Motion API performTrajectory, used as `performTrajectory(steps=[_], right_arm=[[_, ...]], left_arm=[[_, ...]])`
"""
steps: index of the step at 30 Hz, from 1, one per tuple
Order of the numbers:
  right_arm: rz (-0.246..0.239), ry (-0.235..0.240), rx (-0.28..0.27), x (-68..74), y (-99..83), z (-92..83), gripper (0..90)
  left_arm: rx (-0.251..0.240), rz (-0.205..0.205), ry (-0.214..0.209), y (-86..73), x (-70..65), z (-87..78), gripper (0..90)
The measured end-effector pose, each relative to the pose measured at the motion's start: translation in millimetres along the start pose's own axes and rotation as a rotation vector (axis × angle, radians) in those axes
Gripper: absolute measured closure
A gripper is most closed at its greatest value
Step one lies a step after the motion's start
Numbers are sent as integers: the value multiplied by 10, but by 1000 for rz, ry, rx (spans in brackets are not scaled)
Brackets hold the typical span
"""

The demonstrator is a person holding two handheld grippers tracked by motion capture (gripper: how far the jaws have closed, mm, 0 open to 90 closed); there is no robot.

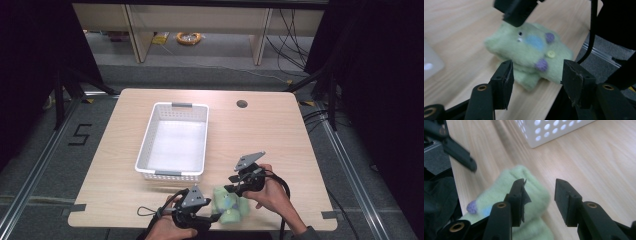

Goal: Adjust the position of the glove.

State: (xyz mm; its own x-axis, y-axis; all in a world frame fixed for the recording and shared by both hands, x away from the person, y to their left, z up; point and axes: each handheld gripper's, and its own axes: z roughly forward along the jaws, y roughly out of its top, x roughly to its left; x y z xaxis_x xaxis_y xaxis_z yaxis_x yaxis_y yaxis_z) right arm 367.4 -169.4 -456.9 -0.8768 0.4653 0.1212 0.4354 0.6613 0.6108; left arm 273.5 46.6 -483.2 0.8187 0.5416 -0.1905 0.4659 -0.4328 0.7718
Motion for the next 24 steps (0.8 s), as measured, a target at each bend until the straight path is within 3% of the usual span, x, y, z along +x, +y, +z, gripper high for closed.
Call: performTrajectory(steps=[2, 3, 7, 9, 11, 12, 16, 17, 18, 20, 21, 22, 23, 24], right_arm=[[-1, 8, 7, -8, 17, 47, 579], [9, 16, 20, -10, 21, 65, 563], [46, 19, 53, -48, -14, 128, 521], [31, 33, 45, -70, -27, 147, 521], [87, 38, 48, -83, -62, 144, 523], [96, 42, 41, -101, -73, 155, 527], [115, 58, 47, -112, -86, 185, 555], [102, 62, 42, -119, -89, 204, 560], [84, 69, 47, -118, -89, 211, 598], [78, 82, 45, -127, -93, 209, 661], [76, 80, 42, -134, -97, 209, 703], [82, 67, 40, -135, -101, 211, 749], [82, 67, 40, -135, -101, 211, 749], [77, 63, 40, -127, -99, 188, 792]], left_arm=[[4, 2, 3, -13, -28, 26, 420], [32, 25, 0, -30, -67, 73, 414], [29, 28, -8, -30, -133, 159, 390], [32, 48, -9, -27, -132, 184, 388], [57, 53, 7, -34, -145, 231, 388], [65, 80, 22, -32, -144, 245, 390], [83, 112, 50, -48, -161, 276, 423], [83, 130, 52, -49, -151, 272, 454], [62, 103, 41, -60, -154, 274, 526], [69, 146, 41, -53, -124, 241, 621], [73, 132, 45, -57, -137, 231, 645], [71, 154, 34, -49, -121, 220, 690], [71, 154, 34, -49, -121, 220, 737], [55, 123, 22, -48, -141, 210, 770]])
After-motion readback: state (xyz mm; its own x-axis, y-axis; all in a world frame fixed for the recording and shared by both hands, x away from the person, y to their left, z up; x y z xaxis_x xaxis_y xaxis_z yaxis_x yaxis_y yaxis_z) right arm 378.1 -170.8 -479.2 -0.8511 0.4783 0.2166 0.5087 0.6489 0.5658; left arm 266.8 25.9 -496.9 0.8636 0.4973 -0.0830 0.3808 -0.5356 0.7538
